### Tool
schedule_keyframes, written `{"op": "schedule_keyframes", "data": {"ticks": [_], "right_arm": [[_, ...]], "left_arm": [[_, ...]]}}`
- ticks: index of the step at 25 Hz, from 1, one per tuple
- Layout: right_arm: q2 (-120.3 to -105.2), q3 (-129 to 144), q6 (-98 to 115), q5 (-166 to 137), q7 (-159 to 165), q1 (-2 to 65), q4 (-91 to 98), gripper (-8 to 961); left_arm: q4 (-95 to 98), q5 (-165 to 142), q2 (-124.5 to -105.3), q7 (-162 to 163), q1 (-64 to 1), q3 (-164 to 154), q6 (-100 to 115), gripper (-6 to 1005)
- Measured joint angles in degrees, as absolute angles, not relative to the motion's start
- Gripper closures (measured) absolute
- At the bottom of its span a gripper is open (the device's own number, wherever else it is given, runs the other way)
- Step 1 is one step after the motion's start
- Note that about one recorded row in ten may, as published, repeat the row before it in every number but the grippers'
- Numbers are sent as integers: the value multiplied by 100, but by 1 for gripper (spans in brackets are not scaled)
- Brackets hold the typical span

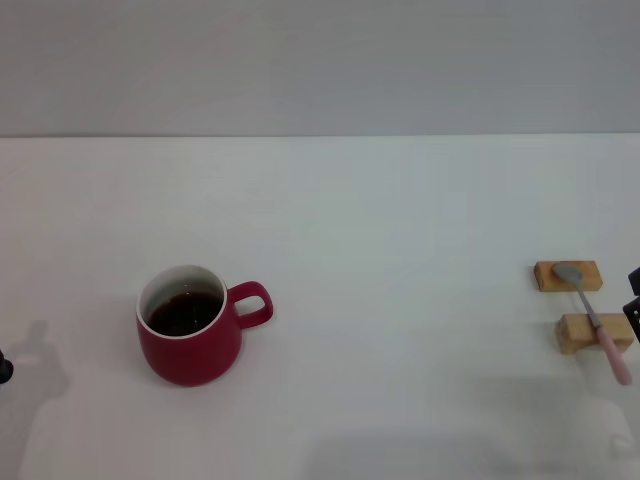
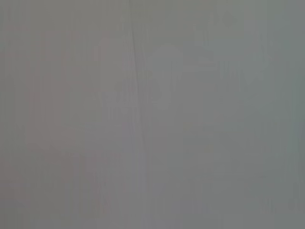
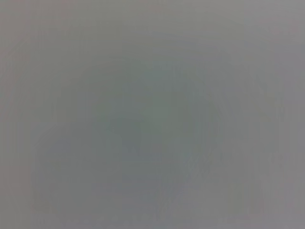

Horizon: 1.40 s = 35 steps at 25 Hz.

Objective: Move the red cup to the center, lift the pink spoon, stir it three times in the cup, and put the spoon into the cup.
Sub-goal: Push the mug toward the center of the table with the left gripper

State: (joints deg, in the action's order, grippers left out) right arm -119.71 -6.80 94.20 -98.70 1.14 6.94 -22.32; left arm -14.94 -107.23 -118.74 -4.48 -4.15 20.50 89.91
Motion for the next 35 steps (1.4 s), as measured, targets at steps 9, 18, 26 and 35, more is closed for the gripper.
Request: {"op": "schedule_keyframes", "data": {"ticks": [9,18,26,35], "right_arm": [[-11971,-677,9439,-9870,114,675,-2232,201],[-11976,-676,9453,-9870,114,517,-2280,201],[-11970,-483,9645,-9870,114,403,-2304,202],[-11964,-306,9878,-9870,114,395,-2298,201]], "left_arm": [[-1494,-10722,-11874,-448,-362,2048,8992,1001],[-1494,-10723,-11874,-448,-360,1988,8986,1001],[-1444,-10723,-11874,-449,-499,1764,8746,1001],[-1417,-10722,-11867,-457,-793,1564,8443,1001]]}}
